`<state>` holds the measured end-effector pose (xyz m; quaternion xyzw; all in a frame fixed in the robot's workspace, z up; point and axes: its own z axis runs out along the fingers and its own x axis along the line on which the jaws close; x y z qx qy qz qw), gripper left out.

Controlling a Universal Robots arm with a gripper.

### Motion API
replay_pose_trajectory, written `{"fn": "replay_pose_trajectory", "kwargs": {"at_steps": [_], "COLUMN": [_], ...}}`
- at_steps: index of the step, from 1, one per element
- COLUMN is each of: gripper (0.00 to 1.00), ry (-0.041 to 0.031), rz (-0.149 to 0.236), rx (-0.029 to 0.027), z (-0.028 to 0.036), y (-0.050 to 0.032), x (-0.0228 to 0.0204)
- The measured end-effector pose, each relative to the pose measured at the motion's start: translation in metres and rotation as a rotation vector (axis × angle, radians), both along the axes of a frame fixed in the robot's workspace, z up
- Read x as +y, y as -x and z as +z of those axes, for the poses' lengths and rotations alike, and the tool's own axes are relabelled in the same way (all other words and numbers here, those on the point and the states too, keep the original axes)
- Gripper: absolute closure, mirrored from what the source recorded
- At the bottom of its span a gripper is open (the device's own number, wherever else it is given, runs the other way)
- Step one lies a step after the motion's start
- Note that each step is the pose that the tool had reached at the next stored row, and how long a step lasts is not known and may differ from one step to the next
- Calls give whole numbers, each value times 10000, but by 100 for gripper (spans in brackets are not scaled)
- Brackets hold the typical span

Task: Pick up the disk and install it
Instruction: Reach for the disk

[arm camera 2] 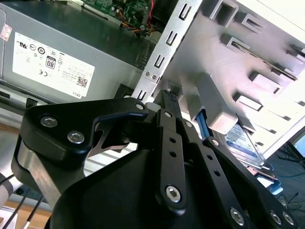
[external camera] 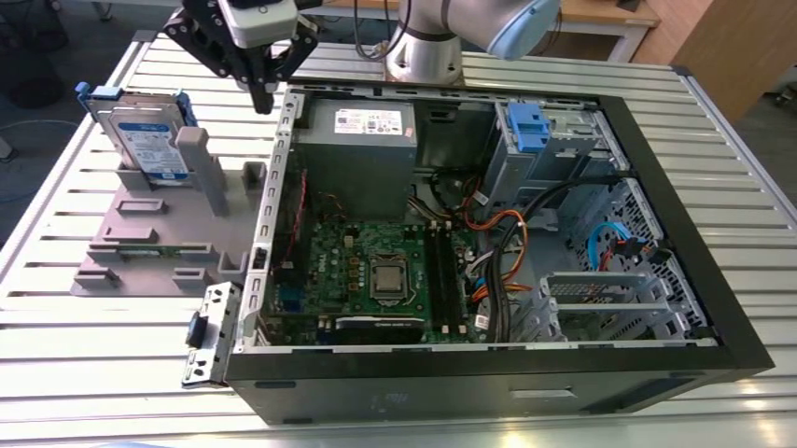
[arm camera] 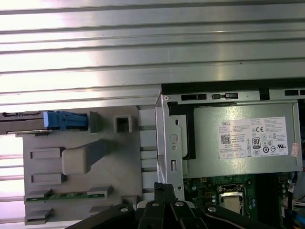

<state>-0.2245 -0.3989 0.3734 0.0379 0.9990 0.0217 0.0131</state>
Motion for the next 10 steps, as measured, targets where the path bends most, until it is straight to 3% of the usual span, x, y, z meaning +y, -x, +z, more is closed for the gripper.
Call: {"fn": "replay_pose_trajectory", "kwargs": {"at_steps": [8, 10], "gripper": [89, 89], "ry": [0, 0], "rz": [0, 0], "rx": [0, 1], "z": [-4, -59], "y": [16, 144], "x": [0, 0]}}
